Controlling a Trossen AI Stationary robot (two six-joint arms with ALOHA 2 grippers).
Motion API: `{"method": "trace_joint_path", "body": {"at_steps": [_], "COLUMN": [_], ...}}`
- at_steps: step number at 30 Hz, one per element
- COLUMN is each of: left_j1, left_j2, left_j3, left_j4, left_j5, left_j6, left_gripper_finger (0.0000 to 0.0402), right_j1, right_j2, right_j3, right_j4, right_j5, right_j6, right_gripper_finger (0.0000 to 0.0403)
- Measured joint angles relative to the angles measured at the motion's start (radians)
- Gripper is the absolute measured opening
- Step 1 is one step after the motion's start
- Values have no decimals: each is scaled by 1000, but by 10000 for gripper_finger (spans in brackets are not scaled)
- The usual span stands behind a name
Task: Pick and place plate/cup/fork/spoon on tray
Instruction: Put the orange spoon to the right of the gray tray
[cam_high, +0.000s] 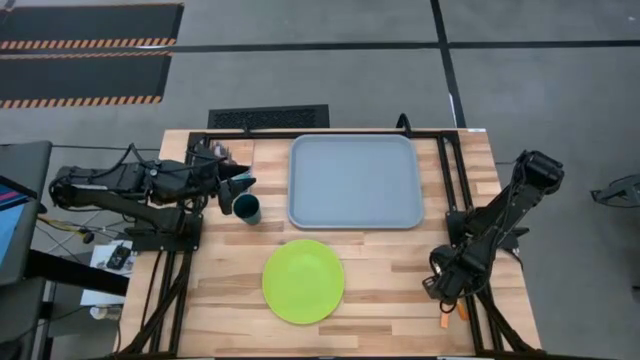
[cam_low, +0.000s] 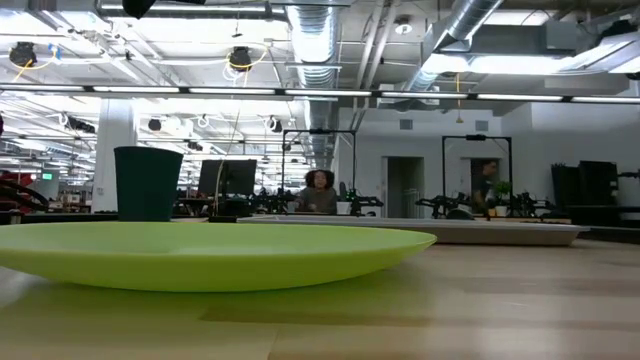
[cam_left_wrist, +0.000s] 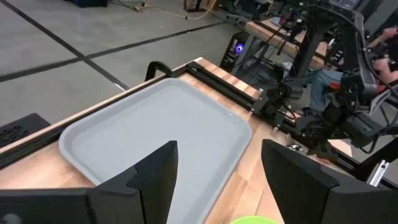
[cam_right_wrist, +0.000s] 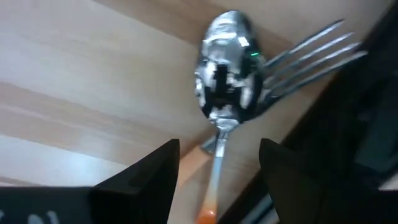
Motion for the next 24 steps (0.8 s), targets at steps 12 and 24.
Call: {"method": "trace_joint_path", "body": {"at_steps": [12,24], "left_j1": [0,0], "left_j2": [0,0], "left_j3": [0,0], "left_j4": [-11,-13], "left_j5": [-21,-22], "left_j6": [11,11], "left_gripper_finger": [217,217], "right_j1": [0,1], "right_j2": [8,8], "right_j3": [-54,-54], "right_j4": [70,66], "right_j5": [14,5], "right_j6": [33,117], "right_gripper_finger": [179,37]}}
